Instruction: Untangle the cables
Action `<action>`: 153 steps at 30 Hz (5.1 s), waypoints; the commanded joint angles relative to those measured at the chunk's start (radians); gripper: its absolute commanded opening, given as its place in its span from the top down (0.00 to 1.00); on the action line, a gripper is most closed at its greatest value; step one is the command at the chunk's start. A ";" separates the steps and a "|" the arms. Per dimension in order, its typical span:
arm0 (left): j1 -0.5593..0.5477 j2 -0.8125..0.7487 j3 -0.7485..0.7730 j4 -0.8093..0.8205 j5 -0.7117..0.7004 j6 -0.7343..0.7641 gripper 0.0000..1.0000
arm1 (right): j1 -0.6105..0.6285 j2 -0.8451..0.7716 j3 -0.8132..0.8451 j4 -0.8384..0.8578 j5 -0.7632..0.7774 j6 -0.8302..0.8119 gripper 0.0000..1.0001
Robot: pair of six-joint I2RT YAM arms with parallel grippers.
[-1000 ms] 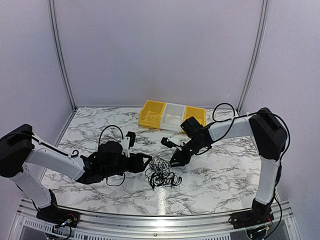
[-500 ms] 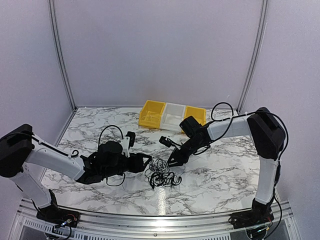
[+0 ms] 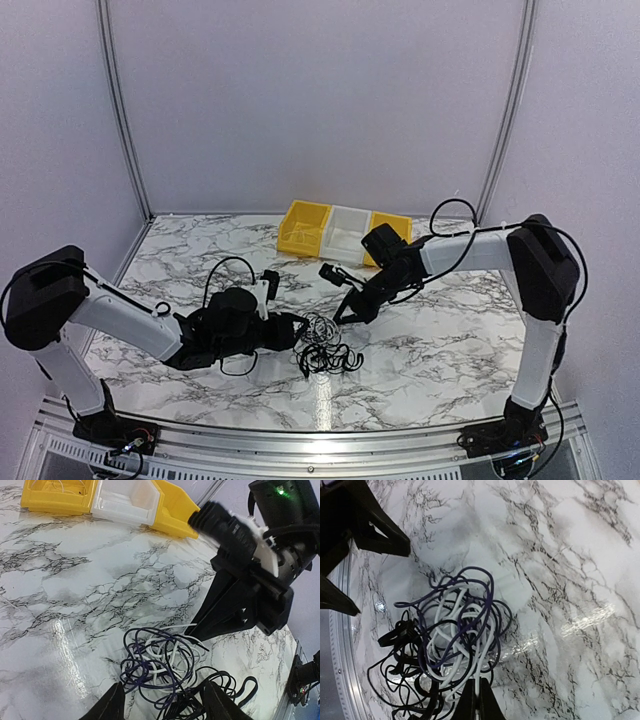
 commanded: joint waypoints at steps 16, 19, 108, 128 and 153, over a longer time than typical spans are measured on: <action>-0.036 0.119 0.095 0.245 -0.035 0.065 0.42 | 0.058 -0.250 0.057 -0.151 -0.022 -0.069 1.00; -0.036 0.182 0.146 0.250 -0.047 0.052 0.42 | 0.059 -0.262 0.073 -0.159 -0.052 -0.071 1.00; -0.008 0.195 0.155 0.030 0.013 -0.025 0.61 | 0.035 -0.220 -0.068 0.079 0.225 -0.309 0.52; 0.085 0.202 0.187 0.030 0.204 -0.042 1.00 | 0.105 -0.096 0.037 0.137 0.307 -0.308 0.94; 0.123 0.022 0.159 -0.017 0.371 0.089 0.68 | 0.084 -0.285 -0.207 0.194 0.169 -0.250 0.79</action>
